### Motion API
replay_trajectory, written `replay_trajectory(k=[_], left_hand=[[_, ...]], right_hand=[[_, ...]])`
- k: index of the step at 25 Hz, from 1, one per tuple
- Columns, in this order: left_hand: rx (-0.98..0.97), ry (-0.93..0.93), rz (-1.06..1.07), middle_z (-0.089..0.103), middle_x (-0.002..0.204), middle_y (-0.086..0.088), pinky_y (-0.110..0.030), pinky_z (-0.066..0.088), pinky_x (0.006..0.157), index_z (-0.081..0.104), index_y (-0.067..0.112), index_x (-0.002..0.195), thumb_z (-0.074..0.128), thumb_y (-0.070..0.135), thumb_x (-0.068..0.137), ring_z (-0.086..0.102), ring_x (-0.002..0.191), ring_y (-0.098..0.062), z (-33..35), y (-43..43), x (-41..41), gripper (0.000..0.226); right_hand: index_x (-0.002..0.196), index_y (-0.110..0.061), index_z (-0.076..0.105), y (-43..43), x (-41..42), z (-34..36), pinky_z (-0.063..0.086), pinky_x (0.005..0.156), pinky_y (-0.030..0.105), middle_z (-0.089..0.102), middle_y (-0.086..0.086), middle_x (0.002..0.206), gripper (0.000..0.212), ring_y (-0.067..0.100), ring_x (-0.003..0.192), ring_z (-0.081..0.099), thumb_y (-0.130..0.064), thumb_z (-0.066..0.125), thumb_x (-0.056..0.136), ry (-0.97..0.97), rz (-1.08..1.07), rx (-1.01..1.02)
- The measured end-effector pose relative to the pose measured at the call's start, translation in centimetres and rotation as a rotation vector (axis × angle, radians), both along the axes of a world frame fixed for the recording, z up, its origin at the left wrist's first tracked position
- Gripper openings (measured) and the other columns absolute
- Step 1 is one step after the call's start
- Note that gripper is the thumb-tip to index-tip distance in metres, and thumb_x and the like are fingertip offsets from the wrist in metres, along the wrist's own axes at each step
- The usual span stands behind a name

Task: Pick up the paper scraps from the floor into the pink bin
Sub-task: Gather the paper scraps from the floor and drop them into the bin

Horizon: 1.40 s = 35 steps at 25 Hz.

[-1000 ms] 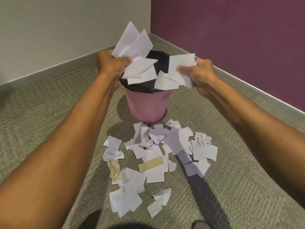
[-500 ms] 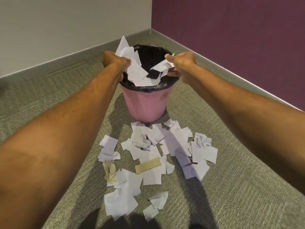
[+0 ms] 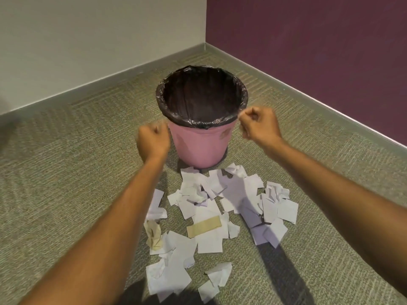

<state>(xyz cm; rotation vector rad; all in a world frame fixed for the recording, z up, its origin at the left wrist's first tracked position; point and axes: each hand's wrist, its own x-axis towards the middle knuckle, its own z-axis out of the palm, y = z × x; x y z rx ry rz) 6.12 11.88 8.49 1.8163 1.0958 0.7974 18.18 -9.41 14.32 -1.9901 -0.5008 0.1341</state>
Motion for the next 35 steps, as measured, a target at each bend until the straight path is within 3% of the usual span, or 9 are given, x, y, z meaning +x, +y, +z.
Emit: replay_trajectory(k=[3, 5, 6, 9, 13, 17, 20, 26, 35], left_hand=[[-0.033, 0.286, -0.214, 0.059, 0.061, -0.010, -0.031, 0.043, 0.055, 0.050, 0.013, 0.056, 0.057, 0.025, 0.093, 0.059, 0.061, -0.028, -7.0, -3.1, -4.5, 0.039], [-0.035, 0.458, -0.413, 0.067, 0.081, -0.013, -0.033, 0.049, 0.063, 0.058, 0.016, 0.070, 0.063, 0.027, 0.088, 0.066, 0.082, -0.033, -10.8, -4.3, -5.8, 0.022], [-0.032, 0.530, -0.504, 0.067, 0.096, -0.012, -0.035, 0.052, 0.073, 0.063, 0.016, 0.089, 0.066, 0.031, 0.086, 0.065, 0.095, -0.030, -11.9, -5.0, -6.2, 0.016], [0.215, 0.776, -0.721, 0.048, 0.132, -0.011, -0.042, 0.046, 0.096, 0.044, 0.020, 0.136, 0.065, 0.044, 0.086, 0.046, 0.125, -0.030, -14.0, -6.7, -5.9, 0.059], [0.414, 0.877, -0.807, 0.019, 0.156, -0.011, -0.057, 0.026, 0.111, 0.019, 0.026, 0.151, 0.064, 0.046, 0.087, 0.019, 0.144, -0.032, -14.6, -8.5, -3.1, 0.081], [0.358, 0.897, -0.809, 0.005, 0.163, -0.009, -0.067, 0.016, 0.111, 0.015, 0.026, 0.153, 0.057, 0.061, 0.086, 0.006, 0.149, -0.034, -14.8, -9.4, -0.3, 0.086], [0.191, 0.895, -0.693, 0.002, 0.163, -0.007, -0.072, 0.019, 0.108, 0.019, 0.030, 0.152, 0.045, 0.073, 0.084, 0.004, 0.149, -0.036, -15.0, -9.0, 1.1, 0.085], [0.142, 1.020, -0.734, 0.000, 0.160, -0.014, -0.071, 0.020, 0.106, 0.026, 0.030, 0.148, 0.063, 0.069, 0.076, -0.001, 0.147, -0.039, -16.5, -8.9, 1.7, 0.090], [0.276, 0.721, -0.727, 0.058, 0.123, -0.005, -0.046, 0.046, 0.092, 0.066, 0.022, 0.119, 0.072, 0.021, 0.086, 0.051, 0.118, -0.028, -16.5, -8.7, 1.4, 0.033]], right_hand=[[0.076, -0.009, 0.065, -2.3, -1.6, -5.9, 0.058, 0.062, 0.038, 0.066, 0.005, 0.071, 0.014, 0.015, 0.063, 0.061, -0.006, 0.063, 0.089, 0.059, 0.087, -0.218], [0.087, -0.011, 0.066, -3.7, -1.6, -10.4, 0.057, 0.076, 0.042, 0.067, 0.003, 0.084, 0.009, 0.019, 0.078, 0.063, -0.017, 0.072, 0.085, 0.120, 0.185, -0.491], [0.098, -0.012, 0.065, -4.4, -1.5, -12.3, 0.054, 0.081, 0.039, 0.067, 0.005, 0.095, 0.022, 0.021, 0.089, 0.064, -0.025, 0.075, 0.083, 0.140, 0.234, -0.643], [0.133, -0.015, 0.050, -5.8, -1.3, -15.8, 0.047, 0.095, 0.038, 0.054, 0.011, 0.132, 0.067, 0.029, 0.118, 0.056, -0.042, 0.077, 0.077, 0.163, 0.331, -0.946], [0.150, -0.017, 0.022, -5.6, -1.2, -18.1, 0.042, 0.103, 0.043, 0.035, 0.012, 0.150, 0.102, 0.032, 0.132, 0.043, -0.054, 0.077, 0.073, 0.127, 0.355, -1.030], [0.155, -0.018, -0.001, -4.5, -0.7, -20.1, 0.041, 0.104, 0.046, 0.020, 0.014, 0.159, 0.122, 0.034, 0.137, 0.037, -0.061, 0.075, 0.069, 0.130, 0.388, -1.071], [0.154, -0.018, 0.002, -4.3, -0.9, -20.7, 0.044, 0.099, 0.046, 0.030, 0.016, 0.152, 0.120, 0.036, 0.131, 0.043, -0.058, 0.077, 0.070, 0.109, 0.359, -1.073], [0.147, -0.017, 0.022, -4.0, -2.5, -20.6, 0.046, 0.091, 0.043, 0.047, 0.014, 0.131, 0.088, 0.034, 0.117, 0.049, -0.042, 0.074, 0.080, -0.093, 0.430, -1.025], [0.132, -0.015, 0.042, -4.7, -3.1, -20.0, 0.048, 0.085, 0.039, 0.054, 0.008, 0.123, 0.050, 0.030, 0.111, 0.056, -0.016, 0.063, 0.087, 0.031, 0.334, -0.848]])
